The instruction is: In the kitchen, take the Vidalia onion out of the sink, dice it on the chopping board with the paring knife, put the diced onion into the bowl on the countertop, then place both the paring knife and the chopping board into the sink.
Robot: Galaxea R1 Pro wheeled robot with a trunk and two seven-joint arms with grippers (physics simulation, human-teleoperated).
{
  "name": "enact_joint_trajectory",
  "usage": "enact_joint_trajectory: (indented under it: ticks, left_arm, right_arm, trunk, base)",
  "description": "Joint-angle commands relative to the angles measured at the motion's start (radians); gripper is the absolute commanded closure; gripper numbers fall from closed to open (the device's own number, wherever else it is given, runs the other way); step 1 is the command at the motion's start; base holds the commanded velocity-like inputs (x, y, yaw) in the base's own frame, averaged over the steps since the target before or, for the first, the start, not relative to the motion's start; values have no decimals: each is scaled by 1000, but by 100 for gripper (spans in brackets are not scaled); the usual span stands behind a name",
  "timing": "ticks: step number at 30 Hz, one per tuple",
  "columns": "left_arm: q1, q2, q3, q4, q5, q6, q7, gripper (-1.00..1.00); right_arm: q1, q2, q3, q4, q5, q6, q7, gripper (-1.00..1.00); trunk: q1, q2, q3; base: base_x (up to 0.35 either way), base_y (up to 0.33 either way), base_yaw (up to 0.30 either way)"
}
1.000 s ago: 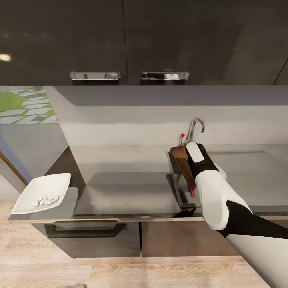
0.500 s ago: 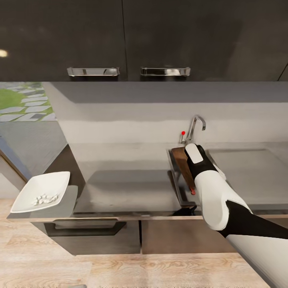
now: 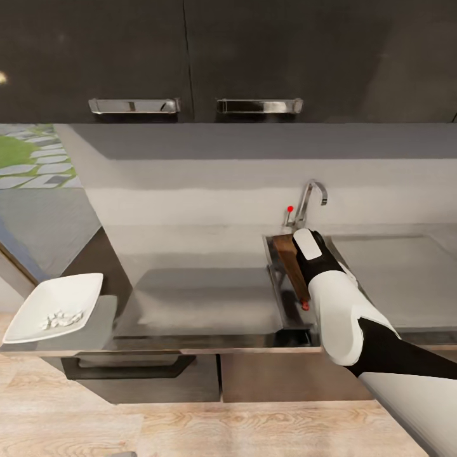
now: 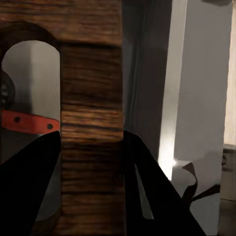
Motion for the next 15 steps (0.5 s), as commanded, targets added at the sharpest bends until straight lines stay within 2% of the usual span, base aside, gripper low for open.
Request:
enact_joint_trajectory:
  ticks: [1, 5, 15]
  left_arm:
    - [-2, -1, -8, 4, 6, -6, 0, -100]
    - [-2, -1, -8, 4, 6, -6, 0, -100]
    - [-2, 2, -8, 4, 6, -6, 0, -100]
  right_arm:
    - [-1, 1, -4, -1, 0, 11, -3, 100]
    - [0, 1, -4, -1, 0, 11, -3, 100]
    - [1, 1, -3, 0, 0, 11, -3, 100]
  trunk:
    - [1, -2, -3]
    - [1, -2, -10]
    - [1, -2, -26]
  base:
    - [267, -182, 0]
    - [198, -142, 0]
    - [14, -10, 0]
